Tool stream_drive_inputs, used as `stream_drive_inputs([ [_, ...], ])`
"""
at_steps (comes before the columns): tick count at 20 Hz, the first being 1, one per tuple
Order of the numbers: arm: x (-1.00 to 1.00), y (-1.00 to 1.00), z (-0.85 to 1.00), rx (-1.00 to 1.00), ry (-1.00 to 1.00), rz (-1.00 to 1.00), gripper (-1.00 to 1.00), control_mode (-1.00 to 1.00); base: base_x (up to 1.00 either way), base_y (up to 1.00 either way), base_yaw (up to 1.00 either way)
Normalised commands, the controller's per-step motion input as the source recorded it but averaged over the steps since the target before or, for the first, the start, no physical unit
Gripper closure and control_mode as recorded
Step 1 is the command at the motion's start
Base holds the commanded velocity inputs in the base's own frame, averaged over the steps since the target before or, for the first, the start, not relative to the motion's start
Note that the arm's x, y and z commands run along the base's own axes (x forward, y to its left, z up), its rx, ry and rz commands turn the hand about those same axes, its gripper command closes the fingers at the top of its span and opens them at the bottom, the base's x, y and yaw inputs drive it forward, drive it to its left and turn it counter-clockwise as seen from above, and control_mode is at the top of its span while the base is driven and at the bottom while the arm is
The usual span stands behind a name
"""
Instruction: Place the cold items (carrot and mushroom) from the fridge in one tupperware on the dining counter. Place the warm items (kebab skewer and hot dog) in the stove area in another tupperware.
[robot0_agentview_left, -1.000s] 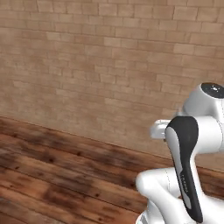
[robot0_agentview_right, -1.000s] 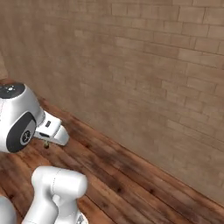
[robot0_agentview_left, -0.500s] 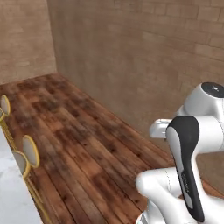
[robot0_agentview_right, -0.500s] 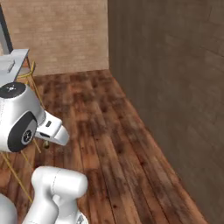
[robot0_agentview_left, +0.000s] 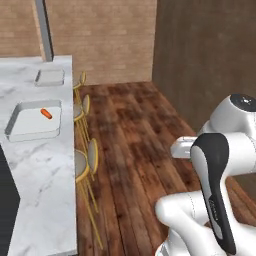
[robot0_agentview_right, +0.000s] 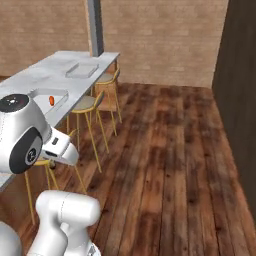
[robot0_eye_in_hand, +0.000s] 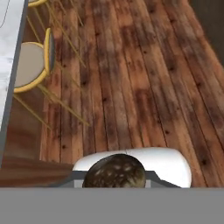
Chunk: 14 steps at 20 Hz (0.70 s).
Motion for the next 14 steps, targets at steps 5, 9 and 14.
stream_drive_inputs([
  [5, 0.00, 0.00, 0.00, 0.00, 0.00, 0.00, 1.00, 1.00, 0.94, -0.48, 0.65],
  [9, 0.00, 0.00, 0.00, 0.00, 0.00, 0.00, 1.00, 1.00, 0.95, -0.55, 0.74],
  [14, 0.00, 0.00, 0.00, 0.00, 0.00, 0.00, 1.00, 1.00, 0.69, -0.54, 0.80],
])
